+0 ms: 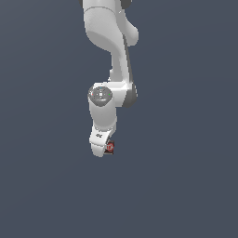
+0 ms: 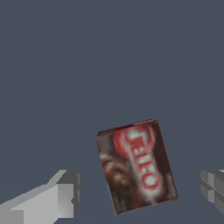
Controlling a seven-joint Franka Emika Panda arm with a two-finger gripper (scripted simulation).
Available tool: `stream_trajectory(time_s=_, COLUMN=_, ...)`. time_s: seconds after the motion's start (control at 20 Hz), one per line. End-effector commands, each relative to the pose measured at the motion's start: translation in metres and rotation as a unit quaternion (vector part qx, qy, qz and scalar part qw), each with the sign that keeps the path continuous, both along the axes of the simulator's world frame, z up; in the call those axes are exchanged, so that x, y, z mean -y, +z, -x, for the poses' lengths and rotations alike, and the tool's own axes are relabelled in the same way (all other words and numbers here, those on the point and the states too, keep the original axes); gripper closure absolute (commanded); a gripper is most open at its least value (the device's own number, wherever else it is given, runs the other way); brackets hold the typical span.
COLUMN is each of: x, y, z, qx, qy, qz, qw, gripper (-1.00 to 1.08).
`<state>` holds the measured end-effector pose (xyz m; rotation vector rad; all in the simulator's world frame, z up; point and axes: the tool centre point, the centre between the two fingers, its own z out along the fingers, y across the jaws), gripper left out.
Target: Pick up the object and move it to a goal position.
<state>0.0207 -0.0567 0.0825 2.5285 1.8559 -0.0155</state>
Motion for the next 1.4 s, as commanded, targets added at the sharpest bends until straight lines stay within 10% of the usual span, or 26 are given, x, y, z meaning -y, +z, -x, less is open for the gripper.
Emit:
stream_trajectory(time_s=0.0, x=0.004, y=-0.004, z=-0.001, qx=0.0, qy=0.03, qz=-0.001, qw=0.9995, gripper=-0.92)
stream_trajectory(time_s=1.35, x=0.015, y=-0.046, z=-0.001, qx=0.002, qy=0.12, qz=-0.005, qw=0.9927, gripper=-0.92)
